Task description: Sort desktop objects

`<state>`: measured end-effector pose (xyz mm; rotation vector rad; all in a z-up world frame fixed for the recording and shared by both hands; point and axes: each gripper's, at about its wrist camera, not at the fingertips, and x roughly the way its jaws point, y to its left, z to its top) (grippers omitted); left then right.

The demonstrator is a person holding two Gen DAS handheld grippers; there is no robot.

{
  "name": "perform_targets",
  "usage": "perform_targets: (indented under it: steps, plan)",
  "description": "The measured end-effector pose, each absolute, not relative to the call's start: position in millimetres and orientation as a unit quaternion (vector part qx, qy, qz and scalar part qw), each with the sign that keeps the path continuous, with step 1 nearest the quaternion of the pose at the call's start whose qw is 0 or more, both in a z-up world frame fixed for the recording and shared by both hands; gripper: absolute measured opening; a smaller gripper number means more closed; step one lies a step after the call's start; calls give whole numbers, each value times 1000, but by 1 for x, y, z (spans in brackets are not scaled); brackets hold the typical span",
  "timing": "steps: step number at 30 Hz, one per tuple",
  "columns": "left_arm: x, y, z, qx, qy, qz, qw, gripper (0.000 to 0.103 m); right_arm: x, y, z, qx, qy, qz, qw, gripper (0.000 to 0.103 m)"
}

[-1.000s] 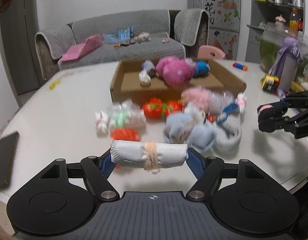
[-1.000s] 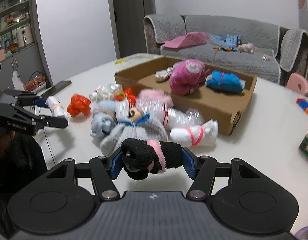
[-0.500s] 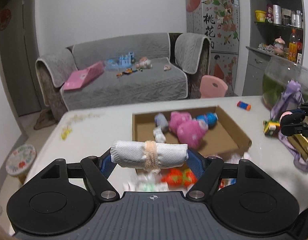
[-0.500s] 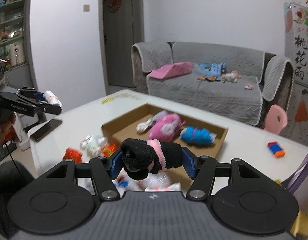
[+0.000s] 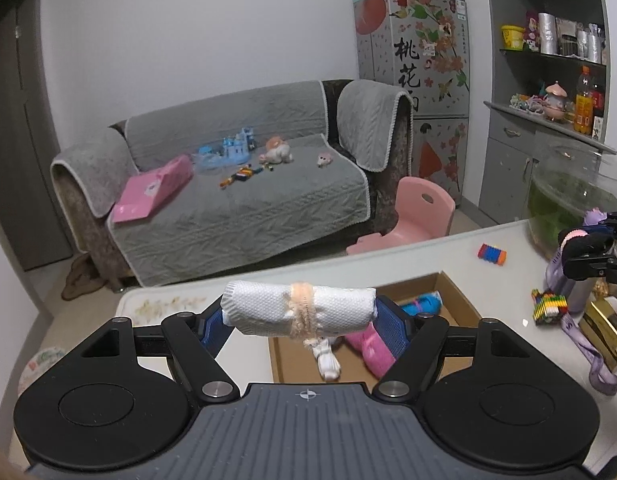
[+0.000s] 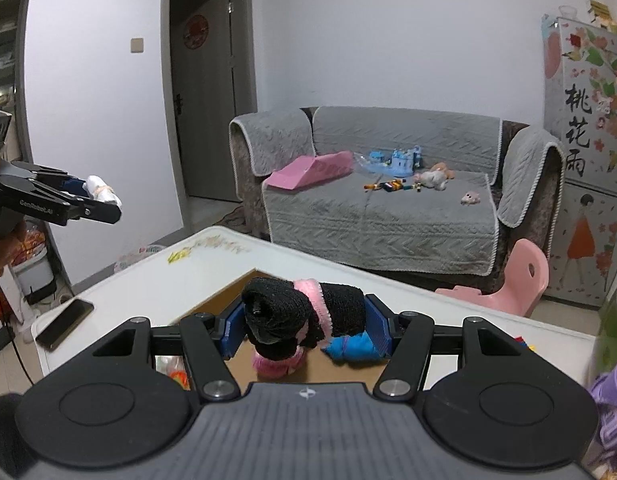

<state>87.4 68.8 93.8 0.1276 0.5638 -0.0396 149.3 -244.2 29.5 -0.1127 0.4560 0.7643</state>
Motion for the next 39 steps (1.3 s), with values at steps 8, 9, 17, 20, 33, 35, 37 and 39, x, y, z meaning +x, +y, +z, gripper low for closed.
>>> perform_targets:
  steps: [8,9,17,20,33,35,37,39]
  plan:
    - [121,67,87,80,284,-30,955,78,165,-233,31,-49,220,378,898,57]
    - [125,66,84,81,286,-30,954,78,167,-232,29,-49,221,380,897,57]
    - [151,67,60,77,303,-37,949,78,184,-225,16,-49,241,381,891,57]
    - [158,70,49,74,312,-36,947,78,188,-222,12,-50,249,380,889,57]
    - [189,79,1,62,341,-40,937,78,202,-204,-12,-53,286,379,878,57]
    - [193,80,-7,59,345,-41,936,78,205,-202,-17,-54,293,378,877,57]
    - [197,80,-15,58,349,-42,934,78,208,-200,-22,-56,299,376,875,57]
    - [202,80,-25,61,351,-39,934,78,210,-197,-27,-60,304,375,874,57]
